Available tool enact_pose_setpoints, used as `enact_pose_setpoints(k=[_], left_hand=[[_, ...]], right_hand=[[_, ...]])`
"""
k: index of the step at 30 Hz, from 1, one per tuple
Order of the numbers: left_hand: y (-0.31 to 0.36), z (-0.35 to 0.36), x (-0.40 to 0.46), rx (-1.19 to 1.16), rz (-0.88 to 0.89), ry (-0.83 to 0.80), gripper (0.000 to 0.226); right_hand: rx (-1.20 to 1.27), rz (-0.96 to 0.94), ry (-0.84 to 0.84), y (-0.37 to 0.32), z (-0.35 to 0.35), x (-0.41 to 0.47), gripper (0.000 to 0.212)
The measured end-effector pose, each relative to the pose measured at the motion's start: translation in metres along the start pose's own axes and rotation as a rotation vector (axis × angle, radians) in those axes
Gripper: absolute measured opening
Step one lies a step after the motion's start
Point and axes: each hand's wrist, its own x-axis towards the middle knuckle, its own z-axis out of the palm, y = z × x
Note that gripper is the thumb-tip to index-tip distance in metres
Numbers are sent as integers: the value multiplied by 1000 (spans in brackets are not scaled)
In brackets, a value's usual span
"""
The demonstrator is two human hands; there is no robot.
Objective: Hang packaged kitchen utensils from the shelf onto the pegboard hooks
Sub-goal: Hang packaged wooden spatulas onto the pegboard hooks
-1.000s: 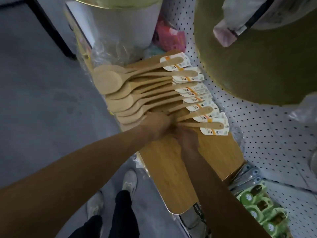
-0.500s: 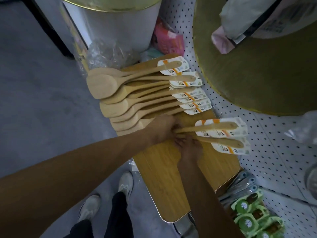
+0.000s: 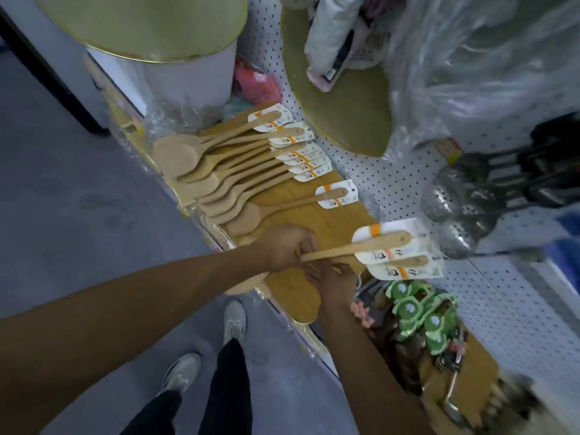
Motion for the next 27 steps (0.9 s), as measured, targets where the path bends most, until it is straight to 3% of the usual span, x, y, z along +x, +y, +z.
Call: enact_pose_setpoints(k=[2, 7, 11, 16, 19, 27], left_hand=[[13, 9, -29, 75, 24, -31, 33], [54, 24, -99, 161, 97, -66, 38], [105, 33, -146, 264, 229, -94, 24], [180, 52, -184, 353, 344, -96, 24], [219, 70, -192, 309, 381, -82, 27], [351, 153, -207, 295, 593, -68, 27]], right_hand=[[2, 9, -36, 7, -17, -28, 21], [22, -48, -46, 24, -72, -117, 10], [-121, -199, -22, 34, -125, -165, 7], [-143, -293, 48, 35, -208, -208, 23], [-156, -335, 98, 23, -252, -240, 12], [-149, -458, 310, 26, -405, -300, 12]])
